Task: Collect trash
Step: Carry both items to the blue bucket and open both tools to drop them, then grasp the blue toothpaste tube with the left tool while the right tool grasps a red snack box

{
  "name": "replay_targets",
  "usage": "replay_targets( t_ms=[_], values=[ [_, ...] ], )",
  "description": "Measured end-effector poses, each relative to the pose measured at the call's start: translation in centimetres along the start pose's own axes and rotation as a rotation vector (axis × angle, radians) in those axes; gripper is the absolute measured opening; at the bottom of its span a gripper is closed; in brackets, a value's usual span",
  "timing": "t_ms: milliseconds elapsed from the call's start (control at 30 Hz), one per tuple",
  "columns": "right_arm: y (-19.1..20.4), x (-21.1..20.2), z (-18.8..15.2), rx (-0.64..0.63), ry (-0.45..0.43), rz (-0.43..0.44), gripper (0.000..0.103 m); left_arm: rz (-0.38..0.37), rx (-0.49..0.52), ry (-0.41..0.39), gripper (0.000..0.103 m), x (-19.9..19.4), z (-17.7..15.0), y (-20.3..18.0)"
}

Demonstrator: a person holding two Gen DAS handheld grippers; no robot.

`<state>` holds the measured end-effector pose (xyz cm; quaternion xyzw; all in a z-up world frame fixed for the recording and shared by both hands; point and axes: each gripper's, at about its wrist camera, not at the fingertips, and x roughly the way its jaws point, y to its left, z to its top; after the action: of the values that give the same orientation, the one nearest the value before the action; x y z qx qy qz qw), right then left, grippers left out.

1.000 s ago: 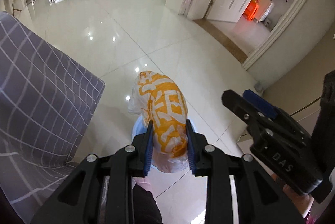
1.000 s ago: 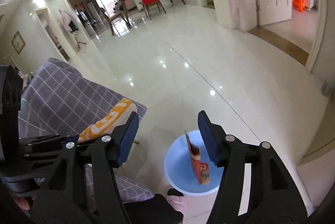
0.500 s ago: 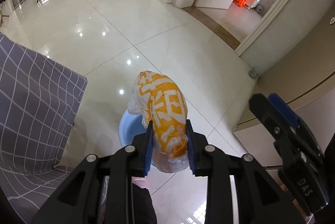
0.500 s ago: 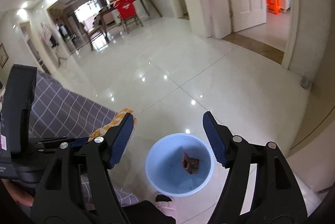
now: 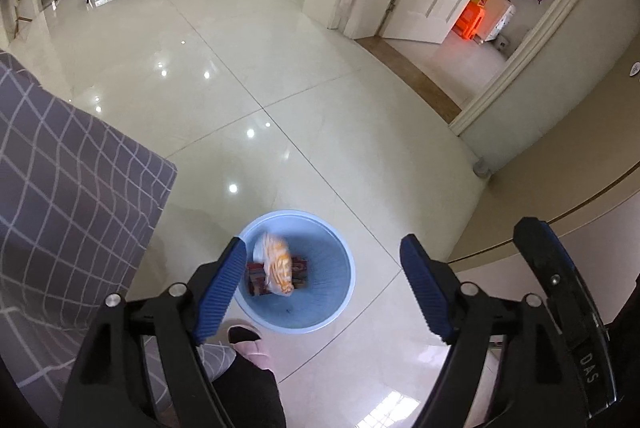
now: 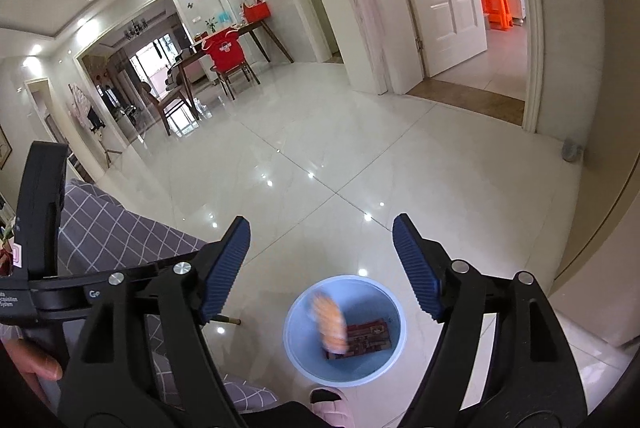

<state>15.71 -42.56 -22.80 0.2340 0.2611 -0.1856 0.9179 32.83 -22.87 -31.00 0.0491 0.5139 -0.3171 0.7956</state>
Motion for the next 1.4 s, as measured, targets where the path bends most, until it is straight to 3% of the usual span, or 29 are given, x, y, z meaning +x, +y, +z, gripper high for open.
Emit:
replay_targets(
  t_ms=[167,333,567,633,700,867,1000,1167,1267,1400],
  values=[
    [2.1,-0.7,0.3,-0.028,0.011,0.029,0.073,0.023,-0.016,-0.053,0.077,-3.3,-0.7,0.3],
    [5.6,-2.2,1.1,-0.076,0.003,0.09,0.073,0.09,-0.028,-0.182,0.078,-9.7,-1.1,1.0],
    [14.7,-4.5,2.1,-0.219,0.001,0.237,0.077,0.236,-0.073,-0.357,0.078,-20.3,-2.7,4.9],
    [17.9,-4.7,2.1,-0.267,0.02,0.293,0.078,0.273,-0.073,-0.392,0.083,-22.9,-3.3,6.8],
    [21.6,-4.6,1.8,-0.329,0.041,0.335,0.08,0.365,-0.081,-0.416,0.083,-25.4,-4.1,9.5],
    [29.8,-3.4,0.6,-0.451,0.1,0.427,0.081,0.578,-0.189,-0.409,0.083,-30.4,-6.4,18.6],
    [35.7,-1.8,-1.0,-0.525,0.156,0.475,0.082,0.641,-0.342,-0.401,0.083,-33.4,-8.7,25.7],
    [42.4,-1.3,-3.8,-0.624,0.185,0.528,0.082,0.645,-0.494,-0.368,0.083,-35.3,-11.9,33.1],
    [46.3,-1.1,-4.9,-0.681,0.185,0.568,0.082,0.617,-0.53,-0.344,0.082,-34.9,-12.7,36.0],
    [50.6,-0.4,-5.9,-0.723,0.191,0.596,0.082,0.569,-0.558,-0.284,0.066,-33.2,-12.2,38.9]
  ],
)
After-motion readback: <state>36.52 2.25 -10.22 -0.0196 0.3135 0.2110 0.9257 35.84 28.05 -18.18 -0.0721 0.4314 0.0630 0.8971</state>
